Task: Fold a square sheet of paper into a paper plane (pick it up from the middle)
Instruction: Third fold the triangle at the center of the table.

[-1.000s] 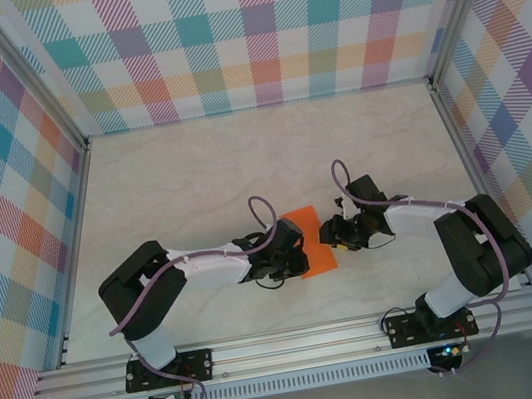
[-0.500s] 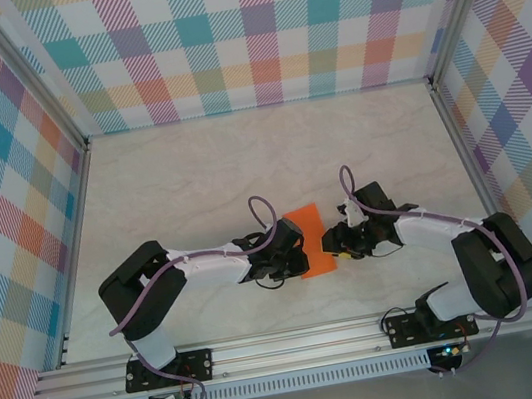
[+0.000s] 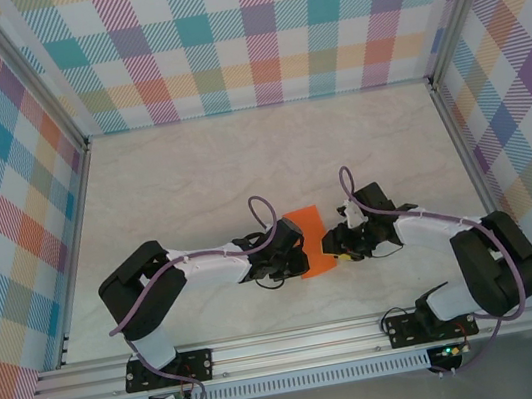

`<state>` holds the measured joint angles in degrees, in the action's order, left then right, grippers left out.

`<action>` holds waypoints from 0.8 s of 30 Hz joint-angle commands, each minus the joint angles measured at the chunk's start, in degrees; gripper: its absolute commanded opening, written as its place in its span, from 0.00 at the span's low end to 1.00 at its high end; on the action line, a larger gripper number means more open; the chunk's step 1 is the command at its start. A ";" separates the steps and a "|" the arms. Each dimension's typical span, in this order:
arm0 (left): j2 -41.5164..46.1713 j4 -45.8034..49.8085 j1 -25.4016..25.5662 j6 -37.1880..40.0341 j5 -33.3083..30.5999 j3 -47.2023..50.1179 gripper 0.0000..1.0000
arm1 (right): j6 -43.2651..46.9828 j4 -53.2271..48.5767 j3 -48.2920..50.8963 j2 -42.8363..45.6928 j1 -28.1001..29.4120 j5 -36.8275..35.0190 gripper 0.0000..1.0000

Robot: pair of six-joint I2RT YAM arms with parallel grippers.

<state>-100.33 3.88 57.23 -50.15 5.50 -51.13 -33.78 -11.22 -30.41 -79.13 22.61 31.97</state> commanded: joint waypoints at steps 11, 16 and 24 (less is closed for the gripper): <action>1.10 3.73 0.24 5.48 -1.51 0.02 0.19 | 1.48 -1.76 -5.20 -3.77 0.33 -1.43 0.36; 3.33 8.01 1.61 11.67 -5.35 -1.67 0.23 | 2.67 -2.79 -8.23 -6.43 0.31 -0.23 0.36; 6.72 10.17 5.46 17.40 -9.67 -2.80 0.33 | 2.46 -1.55 -10.02 -9.30 0.31 2.92 0.29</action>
<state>-95.70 11.44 61.47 -36.32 -1.41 -51.90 -32.08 -12.95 -39.11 -87.50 22.61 32.23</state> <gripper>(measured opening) 0.328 0.290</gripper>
